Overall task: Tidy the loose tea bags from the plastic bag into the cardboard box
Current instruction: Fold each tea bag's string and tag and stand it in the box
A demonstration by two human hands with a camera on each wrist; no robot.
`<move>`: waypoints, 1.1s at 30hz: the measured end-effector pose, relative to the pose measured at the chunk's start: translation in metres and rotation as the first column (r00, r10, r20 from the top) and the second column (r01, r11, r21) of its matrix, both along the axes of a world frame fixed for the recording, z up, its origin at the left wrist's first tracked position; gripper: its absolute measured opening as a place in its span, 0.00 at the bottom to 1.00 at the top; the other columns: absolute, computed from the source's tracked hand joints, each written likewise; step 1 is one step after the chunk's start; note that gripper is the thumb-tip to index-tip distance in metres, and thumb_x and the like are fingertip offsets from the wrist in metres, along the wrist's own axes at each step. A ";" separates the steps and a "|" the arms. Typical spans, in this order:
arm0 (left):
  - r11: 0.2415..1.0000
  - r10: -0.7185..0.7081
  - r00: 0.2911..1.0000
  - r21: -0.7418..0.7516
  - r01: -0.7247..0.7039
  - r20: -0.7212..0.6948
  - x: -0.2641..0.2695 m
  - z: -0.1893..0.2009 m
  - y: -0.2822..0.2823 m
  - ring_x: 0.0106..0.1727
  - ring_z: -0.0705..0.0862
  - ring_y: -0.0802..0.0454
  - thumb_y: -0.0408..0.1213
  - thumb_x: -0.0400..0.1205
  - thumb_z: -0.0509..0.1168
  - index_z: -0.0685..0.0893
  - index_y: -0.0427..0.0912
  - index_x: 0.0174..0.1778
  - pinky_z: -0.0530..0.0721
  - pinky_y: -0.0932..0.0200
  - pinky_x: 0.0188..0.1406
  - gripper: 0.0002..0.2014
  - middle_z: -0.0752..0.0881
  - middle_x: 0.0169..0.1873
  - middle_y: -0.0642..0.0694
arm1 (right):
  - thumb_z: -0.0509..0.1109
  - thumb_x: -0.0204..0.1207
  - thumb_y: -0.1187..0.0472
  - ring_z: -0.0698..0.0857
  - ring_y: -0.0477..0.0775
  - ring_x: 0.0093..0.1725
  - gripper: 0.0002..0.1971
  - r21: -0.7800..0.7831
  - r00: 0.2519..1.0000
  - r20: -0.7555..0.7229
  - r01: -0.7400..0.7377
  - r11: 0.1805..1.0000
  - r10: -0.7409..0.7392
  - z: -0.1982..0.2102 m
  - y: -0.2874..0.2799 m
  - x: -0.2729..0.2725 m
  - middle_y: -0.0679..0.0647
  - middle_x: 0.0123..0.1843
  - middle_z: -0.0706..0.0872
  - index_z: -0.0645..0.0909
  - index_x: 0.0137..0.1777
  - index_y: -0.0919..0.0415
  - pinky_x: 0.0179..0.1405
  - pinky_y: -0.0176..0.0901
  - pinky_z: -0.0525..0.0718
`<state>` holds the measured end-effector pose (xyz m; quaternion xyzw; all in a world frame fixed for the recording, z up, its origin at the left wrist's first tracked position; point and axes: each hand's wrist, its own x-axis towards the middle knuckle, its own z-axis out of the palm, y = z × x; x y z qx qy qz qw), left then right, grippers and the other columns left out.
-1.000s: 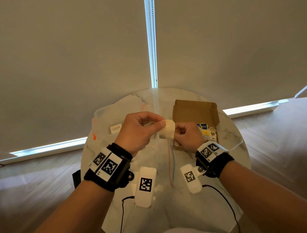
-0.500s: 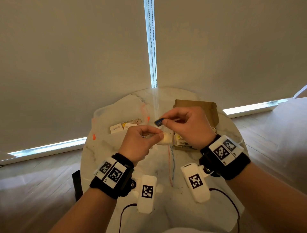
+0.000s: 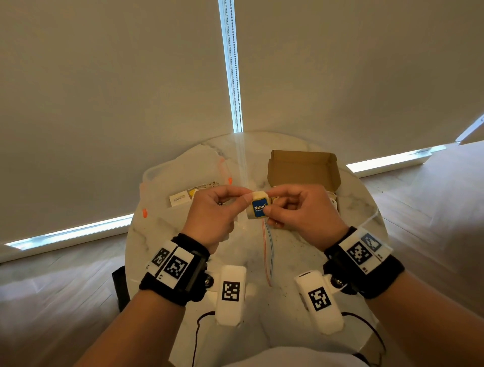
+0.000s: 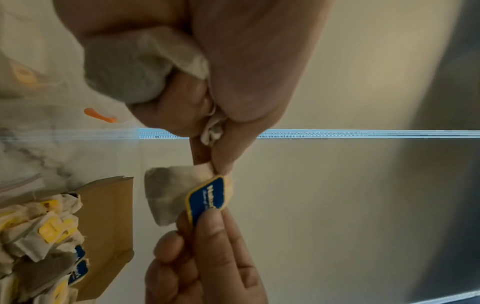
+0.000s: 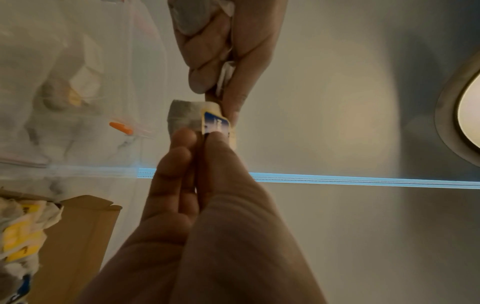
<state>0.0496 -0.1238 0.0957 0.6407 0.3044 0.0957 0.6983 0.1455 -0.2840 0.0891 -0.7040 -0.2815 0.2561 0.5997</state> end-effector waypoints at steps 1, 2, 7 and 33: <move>1.000 -0.008 1.000 -0.001 0.008 0.001 -0.001 0.001 0.000 0.15 0.61 0.57 0.34 0.80 0.73 0.91 0.40 0.48 0.59 0.67 0.15 0.04 0.83 0.27 0.50 | 0.76 0.74 0.69 0.91 0.59 0.37 0.10 -0.025 1.000 0.021 0.002 1.000 -0.001 0.000 0.000 0.001 0.60 0.38 0.92 0.88 0.54 0.63 0.41 0.57 0.91; 1.000 -0.014 1.000 -0.002 0.014 0.003 -0.001 0.001 0.000 0.16 0.61 0.57 0.34 0.81 0.72 0.91 0.40 0.48 0.59 0.67 0.15 0.04 0.83 0.27 0.50 | 0.77 0.73 0.68 0.91 0.56 0.38 0.07 -0.045 0.998 0.057 0.015 0.999 -0.013 -0.001 0.000 0.002 0.58 0.39 0.92 0.89 0.51 0.63 0.41 0.56 0.91; 0.997 -0.002 0.999 -0.075 0.006 0.053 -0.005 0.003 0.000 0.20 0.62 0.56 0.40 0.85 0.66 0.90 0.44 0.45 0.59 0.65 0.17 0.09 0.90 0.41 0.43 | 0.80 0.70 0.62 0.90 0.57 0.43 0.03 -0.077 0.983 0.158 0.108 0.991 -0.095 -0.007 0.000 0.008 0.52 0.42 0.92 0.90 0.42 0.55 0.45 0.54 0.91; 0.946 -0.123 0.991 -0.306 0.103 -0.046 0.002 -0.001 0.000 0.19 0.65 0.53 0.70 0.83 0.45 0.82 0.38 0.43 0.61 0.63 0.19 0.37 0.69 0.23 0.46 | 0.73 0.75 0.64 0.84 0.48 0.44 0.06 -0.105 0.668 0.719 -0.172 0.979 0.195 0.005 0.033 0.006 0.49 0.44 0.89 0.89 0.49 0.59 0.46 0.49 0.84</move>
